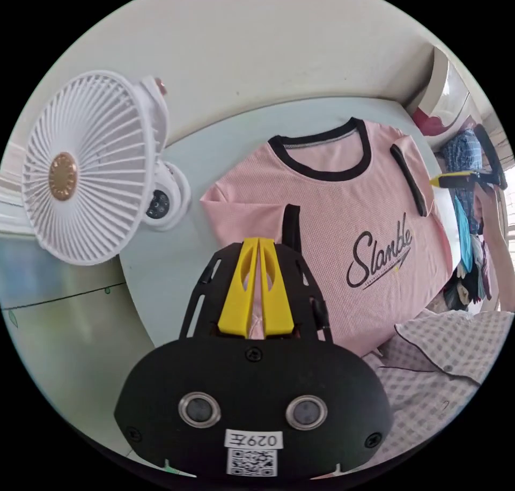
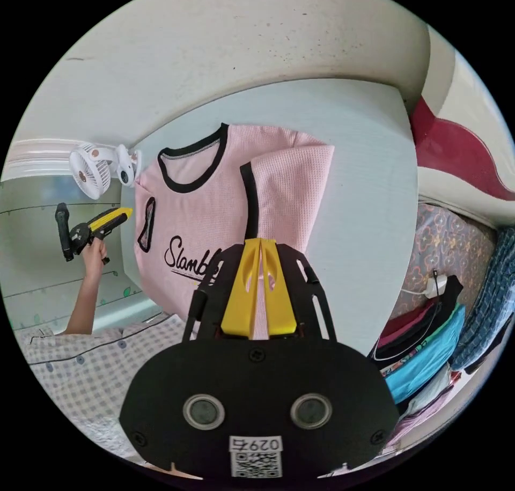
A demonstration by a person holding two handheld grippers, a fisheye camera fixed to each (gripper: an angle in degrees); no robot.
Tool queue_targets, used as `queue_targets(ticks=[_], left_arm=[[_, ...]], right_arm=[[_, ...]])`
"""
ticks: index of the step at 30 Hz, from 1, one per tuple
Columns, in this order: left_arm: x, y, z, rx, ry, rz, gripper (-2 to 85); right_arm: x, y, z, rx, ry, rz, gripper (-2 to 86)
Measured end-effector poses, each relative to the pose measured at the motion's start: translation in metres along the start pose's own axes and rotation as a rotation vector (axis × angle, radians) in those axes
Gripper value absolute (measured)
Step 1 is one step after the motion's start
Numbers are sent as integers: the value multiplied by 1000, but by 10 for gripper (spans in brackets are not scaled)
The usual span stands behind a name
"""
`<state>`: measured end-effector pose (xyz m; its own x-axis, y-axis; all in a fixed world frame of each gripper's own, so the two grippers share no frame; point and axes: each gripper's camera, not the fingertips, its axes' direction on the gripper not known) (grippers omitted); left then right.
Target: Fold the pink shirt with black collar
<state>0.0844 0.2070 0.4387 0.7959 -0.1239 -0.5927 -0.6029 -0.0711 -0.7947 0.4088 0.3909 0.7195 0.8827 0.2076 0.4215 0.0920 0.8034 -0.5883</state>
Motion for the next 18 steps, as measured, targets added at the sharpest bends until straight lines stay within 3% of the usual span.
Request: queue_targets(ticks=[1, 3, 4, 9, 13, 18], left_arm=[[6, -5, 17, -67, -40, 17, -10], [13, -7, 17, -24, -115, 10, -10], [16, -12, 20, -74, -119, 12, -10], [22, -19, 15, 11, -170, 21, -10], [18, -43, 13, -15, -212, 70, -10], [0, -39, -8, 39, -64, -3, -10]], right_arm=[[-4, -11, 5, -49, 15, -24, -5], [-16, -22, 13, -126, 73, -67, -4], [-27, -23, 11, -135, 122, -101, -5], [-52, -16, -9, -101, 241, -124, -6], [-46, -36, -41, -62, 243, -84, -6], [-41, -32, -86, -73, 112, -122, -5]])
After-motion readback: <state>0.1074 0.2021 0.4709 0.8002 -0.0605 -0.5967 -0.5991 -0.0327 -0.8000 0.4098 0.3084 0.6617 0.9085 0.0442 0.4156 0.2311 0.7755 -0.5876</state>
